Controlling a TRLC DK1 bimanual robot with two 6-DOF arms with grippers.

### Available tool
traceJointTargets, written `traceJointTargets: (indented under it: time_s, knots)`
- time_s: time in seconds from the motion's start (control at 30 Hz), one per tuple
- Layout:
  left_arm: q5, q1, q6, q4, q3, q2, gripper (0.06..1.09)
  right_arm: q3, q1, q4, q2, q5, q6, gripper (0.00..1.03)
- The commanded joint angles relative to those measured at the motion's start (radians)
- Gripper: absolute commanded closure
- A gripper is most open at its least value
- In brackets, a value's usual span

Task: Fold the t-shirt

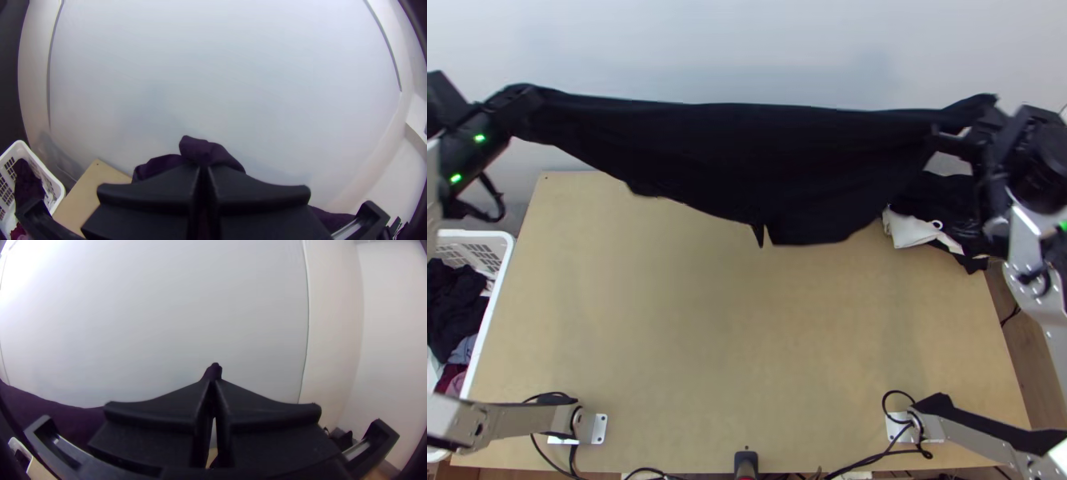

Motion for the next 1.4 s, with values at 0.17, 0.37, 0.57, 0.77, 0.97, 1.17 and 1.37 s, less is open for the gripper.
traceJointTargets:
  time_s: [0.17,0.37,0.57,0.77,0.97,1.17,1.37]
  knots:
    - [0.012,-0.183,0.055,-0.206,0.052,-0.190,1.05,-0.109,0.087,0.094,-0.208,0.124,-0.146,1.00]
    - [0.026,-0.192,0.058,-0.151,-0.354,-0.355,1.05,-0.281,0.130,-0.009,-0.281,0.140,-0.044,1.00]
    - [0.095,-0.105,0.056,0.050,-0.698,-0.346,1.05,-0.399,0.101,-0.007,-0.212,0.104,0.059,1.00]
    - [0.104,-0.097,0.046,0.171,-0.831,-0.174,1.05,-0.448,-0.022,0.044,-0.020,-0.027,0.137,1.00]
    - [0.132,-0.062,0.032,0.321,-0.892,0.039,1.05,-0.433,-0.103,0.180,0.262,-0.093,0.174,1.00]
    - [0.124,-0.005,0.003,0.440,-0.797,0.252,1.05,-0.305,-0.174,0.251,0.523,-0.113,0.180,1.00]
    - [0.122,-0.001,-0.004,0.470,-0.705,0.404,1.00,-0.173,-0.212,0.251,0.697,-0.128,0.205,1.00]
